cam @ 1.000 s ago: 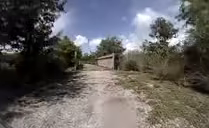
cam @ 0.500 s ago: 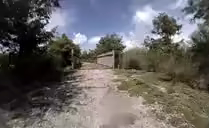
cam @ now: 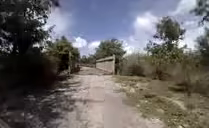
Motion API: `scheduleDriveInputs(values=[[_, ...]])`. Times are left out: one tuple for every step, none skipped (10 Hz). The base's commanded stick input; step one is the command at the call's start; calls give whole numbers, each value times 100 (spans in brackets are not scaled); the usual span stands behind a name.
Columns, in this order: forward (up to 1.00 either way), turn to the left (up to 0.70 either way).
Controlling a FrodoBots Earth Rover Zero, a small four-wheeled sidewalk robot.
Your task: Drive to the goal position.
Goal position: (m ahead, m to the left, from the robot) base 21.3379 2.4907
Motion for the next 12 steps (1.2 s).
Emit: scheduleDriveInputs(values=[[85,0],[85,0],[85,0],[85,0],[85,0],[85,0],[85,0],[85,0],[85,0],[85,0],[85,0],[85,0]])
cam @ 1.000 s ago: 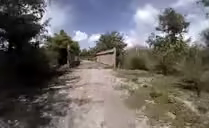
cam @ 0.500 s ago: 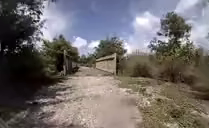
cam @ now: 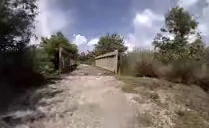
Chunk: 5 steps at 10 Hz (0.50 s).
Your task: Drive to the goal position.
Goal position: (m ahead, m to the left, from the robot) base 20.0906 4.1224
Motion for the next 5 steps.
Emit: scheduleDriveInputs(values=[[85,0],[85,0],[85,0],[85,0],[85,0]])
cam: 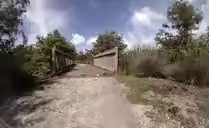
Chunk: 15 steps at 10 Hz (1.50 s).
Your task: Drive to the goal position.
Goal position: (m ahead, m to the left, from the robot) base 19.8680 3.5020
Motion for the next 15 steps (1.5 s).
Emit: scheduleDriveInputs(values=[[85,0],[85,9],[85,31],[85,34],[85,34],[85,10],[85,0],[85,0],[85,0],[85,0],[85,0],[84,6],[85,25],[85,23],[85,0]])
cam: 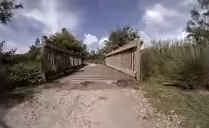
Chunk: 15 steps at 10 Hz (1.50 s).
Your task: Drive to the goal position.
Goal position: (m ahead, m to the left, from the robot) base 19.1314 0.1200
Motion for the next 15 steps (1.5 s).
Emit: scheduleDriveInputs(values=[[85,0],[85,0],[85,0],[85,0],[85,0],[85,0],[85,0],[85,0],[85,0],[85,0],[85,0],[85,0],[85,13],[85,28],[85,21]])
